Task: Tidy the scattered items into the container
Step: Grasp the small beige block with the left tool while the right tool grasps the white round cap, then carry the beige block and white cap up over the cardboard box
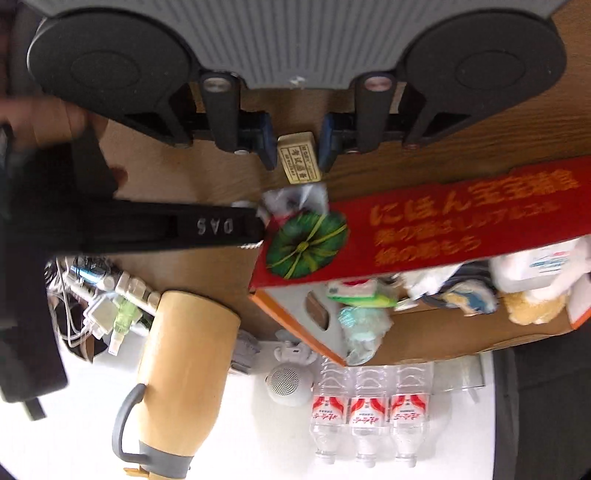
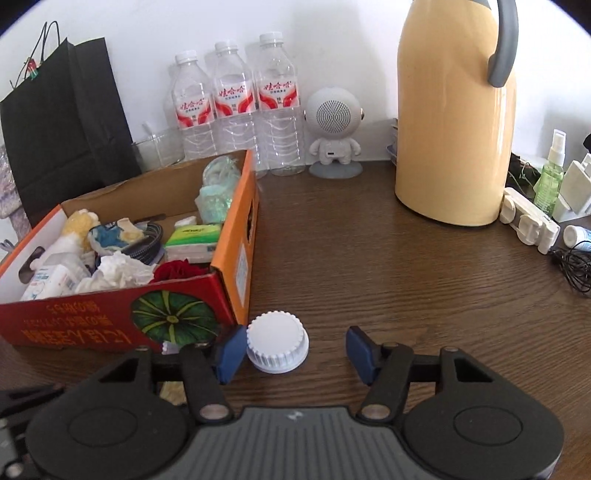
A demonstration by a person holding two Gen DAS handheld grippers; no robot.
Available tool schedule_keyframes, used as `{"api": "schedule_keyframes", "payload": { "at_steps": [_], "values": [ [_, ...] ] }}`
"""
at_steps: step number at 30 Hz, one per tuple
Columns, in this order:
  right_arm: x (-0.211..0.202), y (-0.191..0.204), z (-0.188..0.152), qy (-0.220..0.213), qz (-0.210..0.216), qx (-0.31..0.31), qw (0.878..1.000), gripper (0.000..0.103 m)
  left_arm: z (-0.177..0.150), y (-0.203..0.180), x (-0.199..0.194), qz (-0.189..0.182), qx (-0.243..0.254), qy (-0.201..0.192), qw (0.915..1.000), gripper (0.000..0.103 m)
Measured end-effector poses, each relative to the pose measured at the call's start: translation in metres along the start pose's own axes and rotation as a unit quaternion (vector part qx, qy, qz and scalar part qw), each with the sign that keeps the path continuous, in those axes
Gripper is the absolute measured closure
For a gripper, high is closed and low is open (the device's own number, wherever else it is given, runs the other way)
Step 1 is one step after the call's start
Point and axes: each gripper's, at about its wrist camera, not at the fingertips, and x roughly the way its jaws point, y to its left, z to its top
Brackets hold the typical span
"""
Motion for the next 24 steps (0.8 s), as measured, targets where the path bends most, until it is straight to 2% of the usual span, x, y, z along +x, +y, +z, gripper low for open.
{"api": "schedule_keyframes", "payload": {
  "at_steps": [4,6,8,10,14,16,19,24],
  "values": [
    [0.004,0.012,-0.007,0.005,-0.001,-0.046,0.999,0.047,-0.01,0.018,-0.025,-0.001,-0.023,-0.008,0.9997,0.079],
    [0.005,0.019,-0.008,-0.004,-0.001,-0.064,0.998,0.059,-0.014,0.027,-0.035,0.006,-0.03,-0.012,0.9994,0.079],
    [0.006,0.015,-0.007,-0.009,-0.003,-0.048,0.999,0.066,-0.016,0.033,-0.043,0.02,-0.033,-0.016,0.9991,0.079],
    [0.002,0.01,-0.005,-0.009,-0.002,-0.031,0.999,0.066,-0.02,0.036,-0.054,0.025,-0.031,-0.023,0.9989,0.079],
    [-0.038,0.017,0.0,-0.037,-0.047,-0.033,0.998,0.066,-0.03,0.038,-0.083,0.038,-0.025,-0.046,0.9979,0.079],
    [-0.067,0.024,-0.002,-0.045,-0.051,-0.033,0.997,0.066,-0.042,0.037,-0.102,0.052,-0.011,-0.055,0.997,0.08],
    [-0.106,0.048,-0.025,-0.042,-0.016,-0.039,0.998,0.066,-0.064,0.036,-0.13,0.078,-0.007,-0.06,0.9951,0.08],
    [-0.155,0.102,-0.113,-0.027,0.07,-0.125,0.989,0.066,-0.118,0.037,-0.18,0.116,-0.03,-0.058,0.9911,0.08]
  ]
}}
